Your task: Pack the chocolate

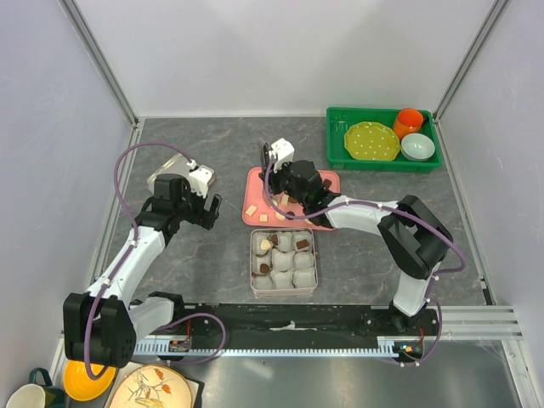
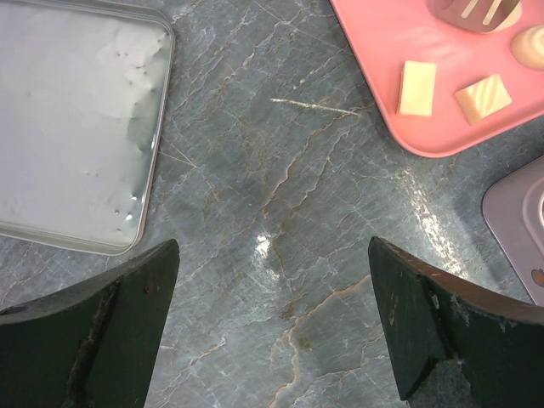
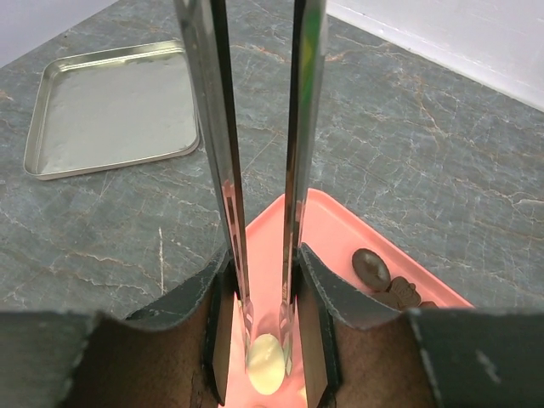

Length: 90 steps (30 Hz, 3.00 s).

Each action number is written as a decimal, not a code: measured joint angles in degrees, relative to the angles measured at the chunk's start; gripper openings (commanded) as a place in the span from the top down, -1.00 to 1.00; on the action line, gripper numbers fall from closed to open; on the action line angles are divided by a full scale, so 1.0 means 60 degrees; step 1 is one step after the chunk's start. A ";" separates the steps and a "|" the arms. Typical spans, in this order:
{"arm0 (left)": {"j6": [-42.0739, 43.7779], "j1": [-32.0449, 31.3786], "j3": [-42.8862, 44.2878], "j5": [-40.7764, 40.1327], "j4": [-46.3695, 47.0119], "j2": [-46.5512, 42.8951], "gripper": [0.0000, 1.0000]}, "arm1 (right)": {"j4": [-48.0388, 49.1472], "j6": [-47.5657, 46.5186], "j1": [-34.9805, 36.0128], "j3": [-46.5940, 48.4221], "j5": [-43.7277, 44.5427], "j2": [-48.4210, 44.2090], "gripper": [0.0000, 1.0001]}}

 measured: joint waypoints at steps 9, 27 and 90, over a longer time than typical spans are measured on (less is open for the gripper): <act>0.0000 0.0000 0.0000 0.0000 0.0000 0.0000 -0.99 | -0.0379 -0.0036 0.0182 -0.0590 -0.0058 -0.2044 0.31; -0.0004 0.0000 0.0000 0.0000 -0.0004 -0.0007 -0.99 | -0.2167 0.0073 0.2838 -0.3424 0.0419 -0.6222 0.31; -0.0004 0.0000 0.0000 -0.0004 -0.0007 -0.0073 -0.99 | 0.0237 0.0324 0.0892 -0.0310 0.0907 -0.1067 -0.04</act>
